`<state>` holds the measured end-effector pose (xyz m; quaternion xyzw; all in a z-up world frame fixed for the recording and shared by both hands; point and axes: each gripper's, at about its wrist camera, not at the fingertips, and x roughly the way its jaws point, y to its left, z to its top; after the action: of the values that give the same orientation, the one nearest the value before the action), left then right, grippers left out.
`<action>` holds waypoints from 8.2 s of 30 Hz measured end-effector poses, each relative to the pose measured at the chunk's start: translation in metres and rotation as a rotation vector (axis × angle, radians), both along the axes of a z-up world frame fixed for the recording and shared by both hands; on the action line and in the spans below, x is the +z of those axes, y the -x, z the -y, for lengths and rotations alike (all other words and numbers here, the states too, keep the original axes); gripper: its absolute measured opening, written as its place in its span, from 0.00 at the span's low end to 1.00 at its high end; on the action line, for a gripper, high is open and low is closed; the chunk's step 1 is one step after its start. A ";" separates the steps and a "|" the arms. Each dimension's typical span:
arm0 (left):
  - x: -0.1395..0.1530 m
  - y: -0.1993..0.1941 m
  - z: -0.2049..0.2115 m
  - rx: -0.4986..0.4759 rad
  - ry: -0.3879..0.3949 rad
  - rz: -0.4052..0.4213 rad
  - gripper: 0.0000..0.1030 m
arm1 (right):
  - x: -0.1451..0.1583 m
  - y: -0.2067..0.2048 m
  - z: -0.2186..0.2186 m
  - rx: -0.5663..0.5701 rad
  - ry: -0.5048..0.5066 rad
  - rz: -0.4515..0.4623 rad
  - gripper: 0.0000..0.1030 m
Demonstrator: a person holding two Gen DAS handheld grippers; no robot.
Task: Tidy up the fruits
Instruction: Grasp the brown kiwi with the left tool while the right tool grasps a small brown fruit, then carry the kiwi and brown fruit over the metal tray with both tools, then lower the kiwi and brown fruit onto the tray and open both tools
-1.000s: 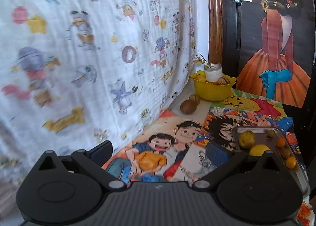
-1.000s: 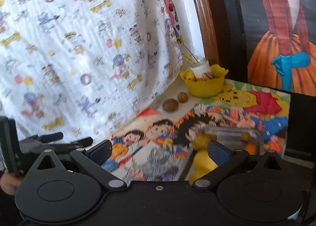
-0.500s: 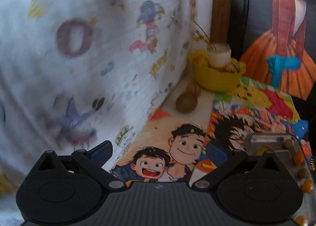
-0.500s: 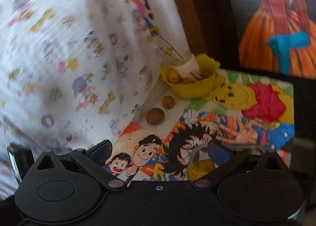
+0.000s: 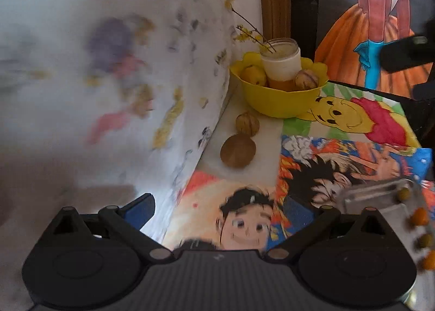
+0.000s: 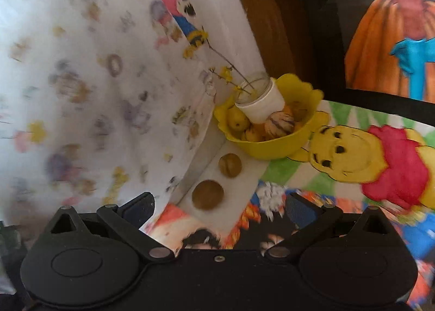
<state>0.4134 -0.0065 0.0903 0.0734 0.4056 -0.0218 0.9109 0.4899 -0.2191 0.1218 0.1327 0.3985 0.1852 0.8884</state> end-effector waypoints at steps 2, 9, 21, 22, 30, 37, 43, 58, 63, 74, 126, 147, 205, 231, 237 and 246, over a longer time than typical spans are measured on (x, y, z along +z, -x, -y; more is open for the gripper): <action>-0.017 -0.017 0.004 -0.012 -0.005 0.008 1.00 | -0.025 -0.022 -0.007 0.018 -0.008 0.017 0.98; -0.075 -0.058 0.017 -0.073 -0.062 0.027 0.99 | -0.096 -0.078 -0.017 0.024 -0.057 0.020 0.91; -0.113 -0.100 0.011 -0.056 -0.017 0.054 0.90 | -0.151 -0.128 -0.042 0.025 -0.093 0.002 0.75; -0.114 -0.102 0.011 -0.061 -0.014 0.056 0.89 | -0.153 -0.131 -0.044 0.023 -0.098 0.001 0.74; -0.125 -0.108 0.011 -0.115 -0.005 0.085 0.82 | -0.171 -0.148 -0.051 0.017 -0.137 -0.009 0.69; -0.129 -0.113 0.011 -0.131 0.004 0.095 0.75 | -0.190 -0.165 -0.057 0.012 -0.153 -0.004 0.62; -0.133 -0.114 0.011 -0.141 0.027 0.095 0.63 | -0.199 -0.167 -0.062 0.022 -0.162 -0.004 0.49; -0.132 -0.126 0.008 -0.112 0.057 0.069 0.60 | -0.192 -0.155 -0.049 0.020 -0.159 -0.027 0.46; -0.132 -0.131 0.012 -0.130 0.032 0.082 0.62 | -0.186 -0.147 -0.034 0.016 -0.160 -0.028 0.46; -0.134 -0.139 0.008 -0.136 0.050 0.069 0.58 | -0.188 -0.145 -0.031 0.005 -0.151 -0.025 0.50; -0.004 0.073 0.047 -0.032 0.178 0.017 0.57 | -0.013 0.174 0.116 -0.191 -0.153 0.038 0.46; -0.028 0.125 0.133 -0.304 0.176 -0.102 0.57 | -0.083 0.310 0.180 -0.414 -0.111 -0.136 0.46; -0.079 0.077 0.229 -0.697 -0.039 -0.213 0.58 | -0.128 0.287 0.128 -0.487 0.120 -0.200 0.46; -0.080 0.068 0.225 -0.649 -0.019 -0.238 0.60 | -0.129 0.286 0.130 -0.436 0.154 -0.180 0.50; -0.061 0.077 0.214 -0.520 -0.020 -0.217 0.65 | -0.122 0.289 0.134 -0.345 0.162 -0.155 0.53; -0.035 0.096 0.184 -0.312 0.022 -0.176 0.82 | -0.108 0.296 0.137 -0.241 0.169 -0.117 0.68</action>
<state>0.3178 -0.1900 0.0557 0.1235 0.4670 -0.1736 0.8582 0.1942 -0.3559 0.0141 0.1146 0.4449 0.0352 0.8875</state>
